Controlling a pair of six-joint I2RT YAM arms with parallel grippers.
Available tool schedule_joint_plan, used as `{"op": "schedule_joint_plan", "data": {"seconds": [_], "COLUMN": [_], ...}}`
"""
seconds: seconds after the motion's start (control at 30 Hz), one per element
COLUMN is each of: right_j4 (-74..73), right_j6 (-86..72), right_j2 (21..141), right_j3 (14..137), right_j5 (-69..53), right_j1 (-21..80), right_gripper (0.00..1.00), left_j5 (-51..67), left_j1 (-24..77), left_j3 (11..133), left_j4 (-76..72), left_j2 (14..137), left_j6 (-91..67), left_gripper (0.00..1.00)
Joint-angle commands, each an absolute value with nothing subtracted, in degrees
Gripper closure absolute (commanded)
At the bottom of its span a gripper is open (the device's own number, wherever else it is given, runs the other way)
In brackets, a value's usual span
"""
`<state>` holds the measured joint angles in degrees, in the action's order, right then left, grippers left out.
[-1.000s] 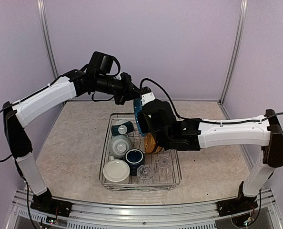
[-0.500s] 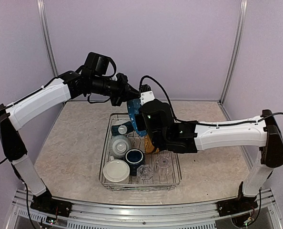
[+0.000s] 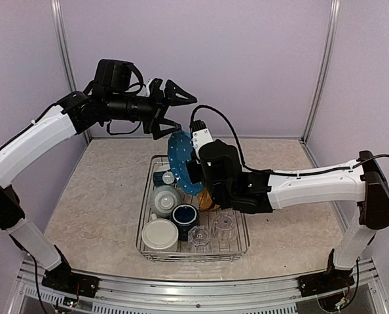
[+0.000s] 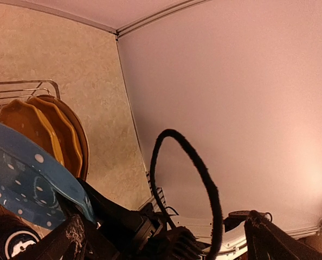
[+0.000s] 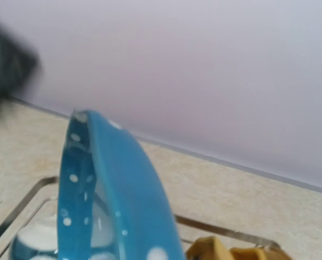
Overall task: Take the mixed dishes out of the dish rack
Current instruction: Pass from the left arm to the right, then place the plate at the center of the board.
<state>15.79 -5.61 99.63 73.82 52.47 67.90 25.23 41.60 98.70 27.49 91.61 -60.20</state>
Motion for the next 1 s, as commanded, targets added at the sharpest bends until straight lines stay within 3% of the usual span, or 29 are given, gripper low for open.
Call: {"op": "schedule_joint_plan", "data": {"seconds": [0.0,0.53,0.77,0.97], "right_j4": [24.6,16.9,8.1,-0.2], "right_j6": [-9.3,-36.3,-39.7,-43.4], "right_j2": [92.7,78.8,68.7,58.5], "right_j3": [72.8,68.6,66.0,59.9], "right_j5": [47.1,20.2,19.6,20.2], "right_j1": [66.2,49.8,39.7,29.1], "right_gripper": [1.0,1.0,1.0,1.0], "left_j5": [22.8,13.5,2.4,3.1], "left_j1": [41.5,33.5,33.4,33.5], "left_j3": [98.4,101.7,90.2,84.2], "left_j4": [29.4,40.8,34.3,32.3], "left_j2": [88.2,76.8,71.2,70.4], "left_j6": [-51.8,-29.9,-20.8,-17.5], "left_gripper": [0.01,0.01,0.01,0.01]}}
